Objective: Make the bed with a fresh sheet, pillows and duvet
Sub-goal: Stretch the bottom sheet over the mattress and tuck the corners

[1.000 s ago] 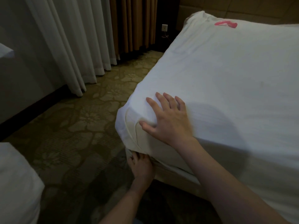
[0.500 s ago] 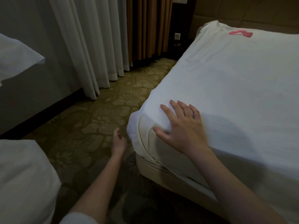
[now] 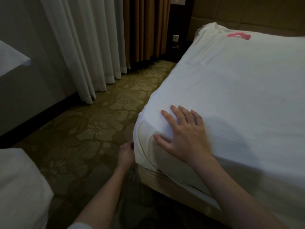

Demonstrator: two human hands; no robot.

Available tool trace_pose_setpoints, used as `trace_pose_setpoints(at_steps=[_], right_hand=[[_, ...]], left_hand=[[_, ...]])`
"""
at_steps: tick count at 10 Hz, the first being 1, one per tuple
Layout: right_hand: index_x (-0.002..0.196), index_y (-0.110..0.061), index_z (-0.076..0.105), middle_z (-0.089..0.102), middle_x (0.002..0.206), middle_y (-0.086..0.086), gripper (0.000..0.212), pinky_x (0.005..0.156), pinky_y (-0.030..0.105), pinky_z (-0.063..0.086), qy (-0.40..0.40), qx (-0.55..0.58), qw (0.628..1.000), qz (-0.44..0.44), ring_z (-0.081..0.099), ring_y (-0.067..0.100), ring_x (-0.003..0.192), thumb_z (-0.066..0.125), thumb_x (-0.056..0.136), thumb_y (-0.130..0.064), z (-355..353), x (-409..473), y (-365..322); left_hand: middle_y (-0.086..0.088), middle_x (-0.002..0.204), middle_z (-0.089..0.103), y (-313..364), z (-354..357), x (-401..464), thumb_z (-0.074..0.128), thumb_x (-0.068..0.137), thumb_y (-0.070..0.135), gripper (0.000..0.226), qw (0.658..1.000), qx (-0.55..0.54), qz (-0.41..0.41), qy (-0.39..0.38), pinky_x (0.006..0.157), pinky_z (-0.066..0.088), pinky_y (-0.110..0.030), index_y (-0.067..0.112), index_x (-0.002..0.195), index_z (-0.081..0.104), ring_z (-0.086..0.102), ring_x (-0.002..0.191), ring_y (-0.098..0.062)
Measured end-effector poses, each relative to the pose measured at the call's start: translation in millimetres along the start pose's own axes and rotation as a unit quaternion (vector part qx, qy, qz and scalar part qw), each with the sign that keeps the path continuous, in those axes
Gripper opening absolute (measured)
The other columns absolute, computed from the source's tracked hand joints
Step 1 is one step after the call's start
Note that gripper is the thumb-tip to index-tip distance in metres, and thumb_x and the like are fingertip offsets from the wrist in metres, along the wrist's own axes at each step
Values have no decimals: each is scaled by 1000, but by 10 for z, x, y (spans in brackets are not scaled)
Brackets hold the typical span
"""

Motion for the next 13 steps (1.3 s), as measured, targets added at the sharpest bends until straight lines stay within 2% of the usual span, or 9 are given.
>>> trace_pose_setpoints(at_steps=[3, 5, 7, 8, 9, 10, 11, 12, 13], right_hand=[[144, -29, 39, 40, 150, 6, 78, 112, 51, 24, 3, 6, 1000, 4, 34, 28, 139, 27, 82, -74, 2, 5, -7], [143, -28, 41, 42, 148, 7, 77, 111, 52, 27, 10, 2, 1000, 3, 37, 29, 137, 29, 82, -74, 9, 10, -9], [142, -26, 43, 43, 147, 8, 76, 110, 52, 28, 15, 3, 1000, 2, 38, 29, 135, 31, 82, -73, 21, 14, -8], [141, -26, 44, 44, 146, 8, 76, 109, 52, 29, 21, 4, 1000, 0, 39, 30, 135, 32, 82, -72, 23, 10, -11], [141, -25, 44, 44, 146, 9, 76, 110, 52, 28, 22, 2, 1000, -1, 39, 30, 135, 31, 82, -72, 21, 16, -8], [141, -26, 44, 43, 146, 9, 76, 110, 52, 27, 20, 3, 1000, -1, 38, 30, 135, 31, 82, -72, 20, 18, -7], [142, -26, 44, 44, 146, 9, 76, 110, 52, 27, 24, 1, 1000, 0, 39, 30, 135, 31, 82, -72, 19, 14, -6], [141, -26, 44, 44, 146, 9, 76, 110, 52, 27, 30, 2, 1000, -2, 39, 30, 135, 33, 82, -71, 21, 13, -6], [141, -25, 45, 44, 146, 9, 76, 110, 53, 28, 32, 2, 999, -2, 38, 30, 135, 32, 82, -72, 23, 13, -7]], left_hand=[[3, 84, 68, -81, 82, -348, 63, 88, 12, 12, 995, -83, -20, 55, 72, 57, -32, 23, 92, 63, 66, 83, -12], [3, 113, 57, -45, 353, -645, 60, 87, 6, 41, 992, -127, 3, 26, 86, 46, -24, 16, 124, 45, 56, 108, -12], [-10, 130, 56, -103, 605, -821, 40, 83, 30, 56, 994, -2, 80, 71, 99, 45, -44, 7, 133, 49, 52, 122, -24], [-9, 141, 49, -229, 572, -839, 27, 80, 34, 63, 986, 128, 99, 45, 112, 29, -50, 11, 133, 53, 40, 135, -25], [-8, 144, 46, -282, 512, -823, 39, 82, 29, 51, 967, 221, 126, 18, 111, 21, -52, 19, 129, 57, 35, 139, -24], [-10, 143, 47, -302, 577, -813, 67, 73, 18, 48, 949, 291, 118, 8, 106, 21, -60, 22, 121, 64, 33, 139, -22], [-10, 144, 46, -238, 667, -768, 46, 76, 36, 50, 945, 320, 60, 5, 106, 20, -61, 24, 120, 64, 22, 139, -17], [-5, 159, 15, -144, 736, -644, 42, 87, 41, 55, 949, 313, -11, -28, 112, 5, -58, 25, 139, 46, 4, 146, -22], [1, 158, 11, -88, 693, -619, 49, 88, 41, 57, 953, 299, -44, -37, 114, 0, -53, 26, 143, 41, -1, 144, -33]])
Point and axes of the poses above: each hand's wrist, its own x-axis towards the middle knuckle, its own z-axis out of the palm, y = z × x, the point moved 4 cm from there along x, towards the middle knuckle
